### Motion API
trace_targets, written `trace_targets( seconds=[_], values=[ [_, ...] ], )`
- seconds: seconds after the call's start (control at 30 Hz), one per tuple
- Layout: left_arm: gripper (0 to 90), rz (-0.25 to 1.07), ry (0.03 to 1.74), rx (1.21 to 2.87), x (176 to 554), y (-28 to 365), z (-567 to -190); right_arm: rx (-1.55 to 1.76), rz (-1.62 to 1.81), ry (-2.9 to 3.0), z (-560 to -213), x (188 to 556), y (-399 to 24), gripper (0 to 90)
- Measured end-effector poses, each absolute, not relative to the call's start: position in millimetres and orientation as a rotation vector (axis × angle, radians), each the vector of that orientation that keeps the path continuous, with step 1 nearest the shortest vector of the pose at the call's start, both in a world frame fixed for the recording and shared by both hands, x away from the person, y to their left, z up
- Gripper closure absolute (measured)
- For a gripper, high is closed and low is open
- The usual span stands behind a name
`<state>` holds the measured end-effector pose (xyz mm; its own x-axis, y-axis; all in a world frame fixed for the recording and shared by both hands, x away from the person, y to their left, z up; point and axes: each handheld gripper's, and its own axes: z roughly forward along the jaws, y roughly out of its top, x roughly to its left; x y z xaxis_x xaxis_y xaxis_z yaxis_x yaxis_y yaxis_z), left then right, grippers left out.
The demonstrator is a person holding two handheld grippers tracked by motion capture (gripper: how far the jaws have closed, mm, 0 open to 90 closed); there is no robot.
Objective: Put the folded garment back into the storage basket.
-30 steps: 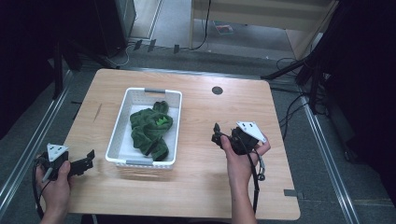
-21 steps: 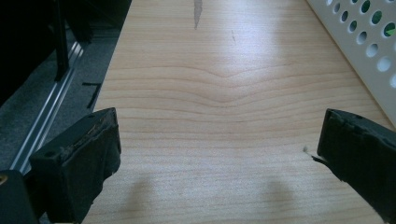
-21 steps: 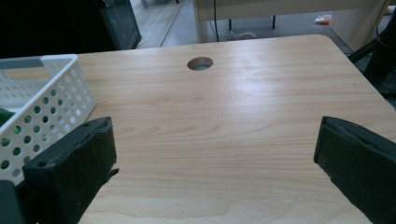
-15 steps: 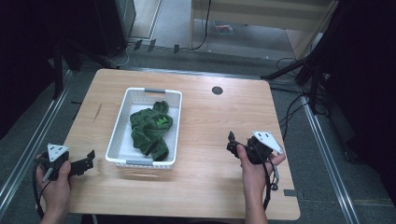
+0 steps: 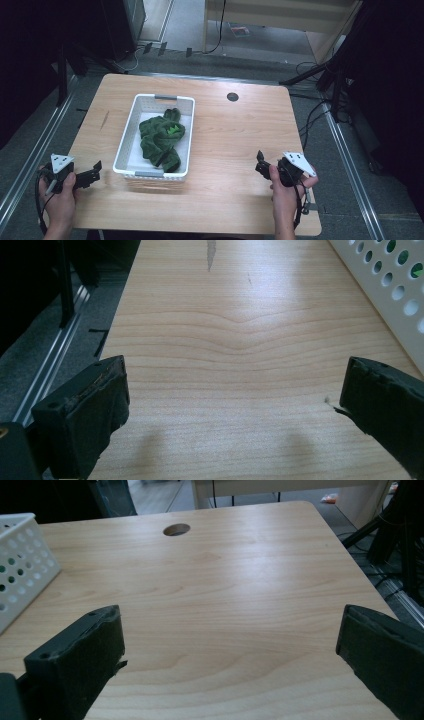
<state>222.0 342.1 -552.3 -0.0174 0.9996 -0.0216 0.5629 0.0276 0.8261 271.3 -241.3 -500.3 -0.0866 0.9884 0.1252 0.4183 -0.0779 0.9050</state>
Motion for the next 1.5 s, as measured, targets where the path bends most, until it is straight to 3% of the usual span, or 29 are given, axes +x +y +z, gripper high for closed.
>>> trace_targets(
  seconds=[0.67, 1.5],
  values=[
    [0.5, 0.853, 1.656, 1.611, 222.1, 341.7, -552.2, 1.61, 1.068, 1.571, -539.4, 247.3, -300.0, 0.0],
    [0.5, 0.853, 1.655, 1.622, 223.1, 340.9, -552.4, 1.513, 1.181, 1.528, -545.8, 217.1, -324.0, 0.7]
  ],
)
